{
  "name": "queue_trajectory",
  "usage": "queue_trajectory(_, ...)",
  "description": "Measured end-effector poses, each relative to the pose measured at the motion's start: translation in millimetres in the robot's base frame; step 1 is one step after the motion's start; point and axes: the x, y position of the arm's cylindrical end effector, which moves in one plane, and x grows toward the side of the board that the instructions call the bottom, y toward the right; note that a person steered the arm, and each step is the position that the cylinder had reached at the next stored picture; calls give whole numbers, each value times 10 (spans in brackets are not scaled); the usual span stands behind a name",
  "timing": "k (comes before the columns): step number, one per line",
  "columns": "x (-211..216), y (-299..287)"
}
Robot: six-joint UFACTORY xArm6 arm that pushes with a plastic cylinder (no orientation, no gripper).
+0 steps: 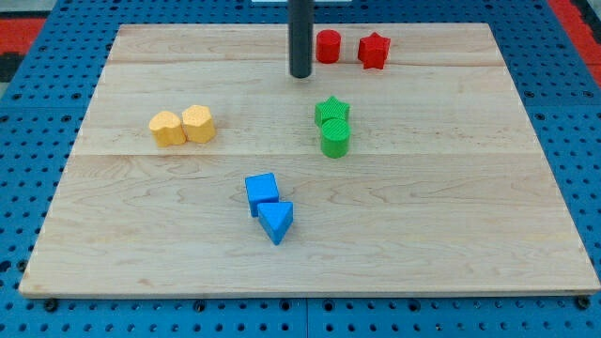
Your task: Separate the green blocks from each other
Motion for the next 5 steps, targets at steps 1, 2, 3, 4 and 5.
queue_trajectory(1,565,-314)
queue_trajectory(2,973,-26)
queue_trajectory(3,898,573)
queue_trajectory(4,684,1246)
queue_trajectory(5,420,1517)
